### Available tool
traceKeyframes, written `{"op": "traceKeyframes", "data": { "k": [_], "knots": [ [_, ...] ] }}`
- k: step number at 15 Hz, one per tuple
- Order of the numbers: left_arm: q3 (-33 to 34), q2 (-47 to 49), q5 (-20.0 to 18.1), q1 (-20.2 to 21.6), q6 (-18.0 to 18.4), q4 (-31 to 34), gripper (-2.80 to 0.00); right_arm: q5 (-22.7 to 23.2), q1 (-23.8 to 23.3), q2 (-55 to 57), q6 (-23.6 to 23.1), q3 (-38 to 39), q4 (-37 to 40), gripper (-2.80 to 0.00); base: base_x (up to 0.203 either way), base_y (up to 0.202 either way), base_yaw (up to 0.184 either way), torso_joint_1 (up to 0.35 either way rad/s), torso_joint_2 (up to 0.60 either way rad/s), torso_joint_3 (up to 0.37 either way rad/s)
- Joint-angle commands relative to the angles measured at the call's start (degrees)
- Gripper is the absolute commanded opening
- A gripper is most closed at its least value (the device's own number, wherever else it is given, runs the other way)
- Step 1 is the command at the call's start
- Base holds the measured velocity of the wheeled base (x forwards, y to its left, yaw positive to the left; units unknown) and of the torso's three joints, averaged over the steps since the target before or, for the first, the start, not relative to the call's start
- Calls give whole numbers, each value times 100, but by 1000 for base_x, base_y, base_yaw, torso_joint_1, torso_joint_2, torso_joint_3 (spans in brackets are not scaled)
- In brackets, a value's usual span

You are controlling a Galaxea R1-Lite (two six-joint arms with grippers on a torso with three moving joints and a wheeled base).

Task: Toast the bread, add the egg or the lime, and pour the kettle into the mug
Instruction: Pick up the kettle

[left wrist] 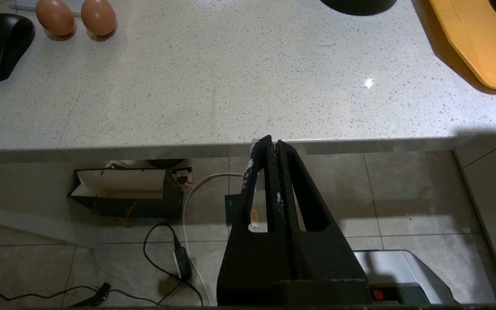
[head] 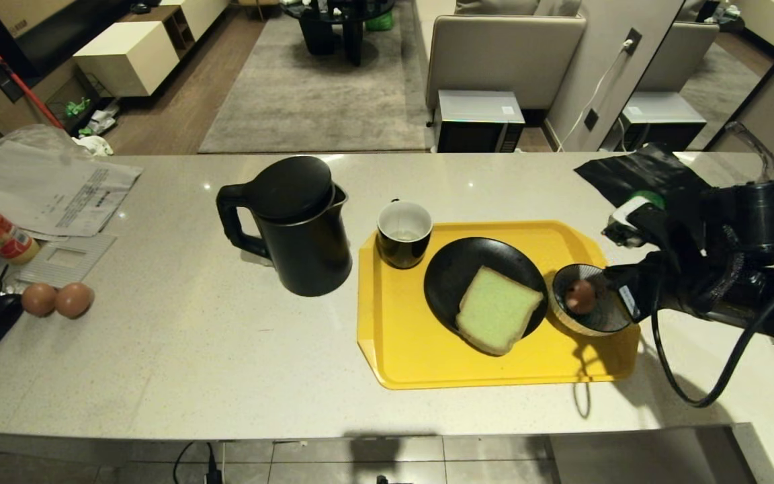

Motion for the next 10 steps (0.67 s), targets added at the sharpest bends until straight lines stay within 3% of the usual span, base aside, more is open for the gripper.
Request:
{"op": "traceKeyframes", "data": {
  "k": [1,8,10],
  "knots": [
    [0,-4,2,2,0,-1,-280,-58,-19,-718,34,-50,-12,-280,0,0,0,0,0,0],
    [0,-4,0,2,0,-1,-280,-517,-83,-2810,153,678,-10,-280,0,0,0,0,0,0],
    [0,-4,0,2,0,-1,-280,-777,-258,-3375,553,801,6,-280,0,0,0,0,0,0]
  ]
}}
